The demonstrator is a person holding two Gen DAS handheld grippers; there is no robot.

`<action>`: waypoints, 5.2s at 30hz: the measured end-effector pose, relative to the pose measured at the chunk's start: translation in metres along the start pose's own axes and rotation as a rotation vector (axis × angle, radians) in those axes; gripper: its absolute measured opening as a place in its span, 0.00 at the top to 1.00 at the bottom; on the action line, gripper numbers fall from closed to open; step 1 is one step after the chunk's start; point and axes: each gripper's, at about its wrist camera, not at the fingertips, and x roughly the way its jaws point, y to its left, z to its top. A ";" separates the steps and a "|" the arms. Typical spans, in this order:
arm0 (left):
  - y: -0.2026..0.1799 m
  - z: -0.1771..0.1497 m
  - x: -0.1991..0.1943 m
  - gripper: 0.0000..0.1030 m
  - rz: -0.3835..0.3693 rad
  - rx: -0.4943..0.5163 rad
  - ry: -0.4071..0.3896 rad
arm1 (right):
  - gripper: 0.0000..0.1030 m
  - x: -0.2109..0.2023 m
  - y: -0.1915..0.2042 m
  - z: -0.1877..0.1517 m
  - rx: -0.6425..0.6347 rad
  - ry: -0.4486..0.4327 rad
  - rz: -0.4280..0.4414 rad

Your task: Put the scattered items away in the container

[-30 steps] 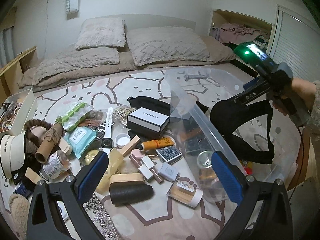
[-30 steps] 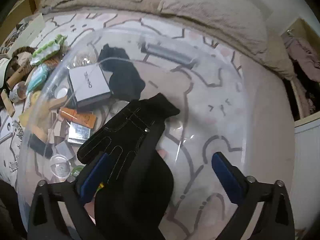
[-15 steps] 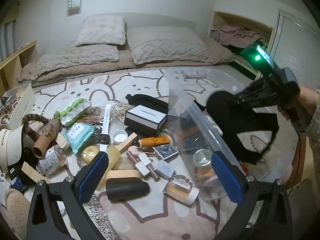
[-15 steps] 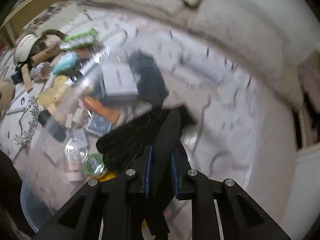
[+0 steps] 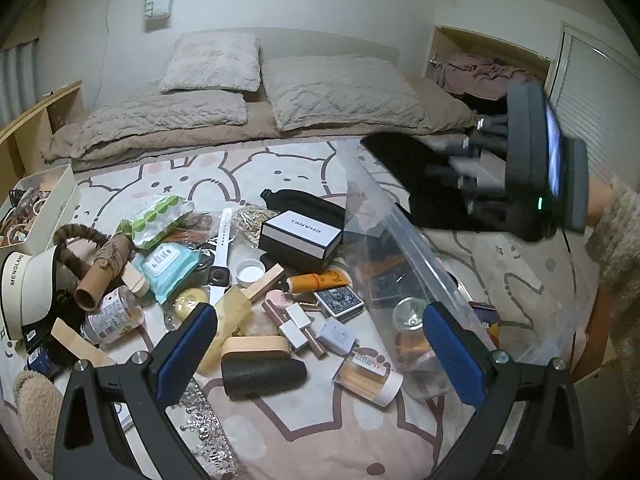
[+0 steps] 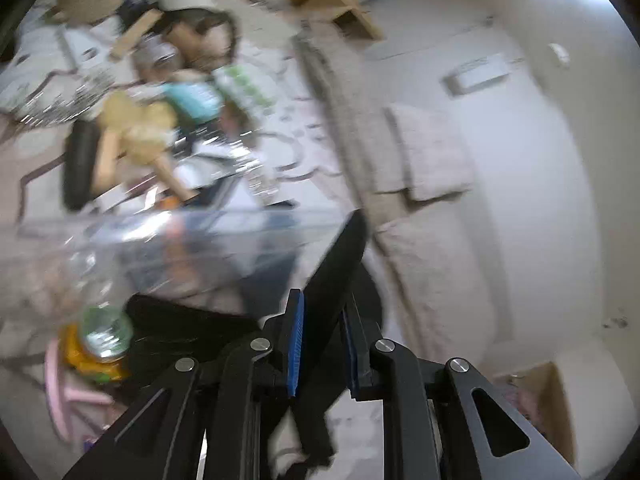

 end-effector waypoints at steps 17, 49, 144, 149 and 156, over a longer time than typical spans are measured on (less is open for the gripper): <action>-0.012 0.000 0.006 0.00 -0.034 0.012 0.010 | 0.32 -0.039 -0.040 -0.062 0.498 0.105 0.299; -0.011 -0.009 0.006 0.00 -0.036 -0.004 0.027 | 0.72 0.060 0.027 -0.076 0.073 0.553 0.211; 0.006 -0.019 0.004 0.00 -0.055 -0.045 0.047 | 0.27 0.092 0.012 -0.115 0.141 0.822 0.131; 0.011 -0.021 0.012 0.00 -0.050 -0.058 0.062 | 0.27 0.108 -0.003 -0.115 0.173 0.831 0.045; 0.008 -0.022 0.014 0.00 -0.060 -0.058 0.068 | 0.20 0.103 0.001 -0.117 0.122 0.826 0.111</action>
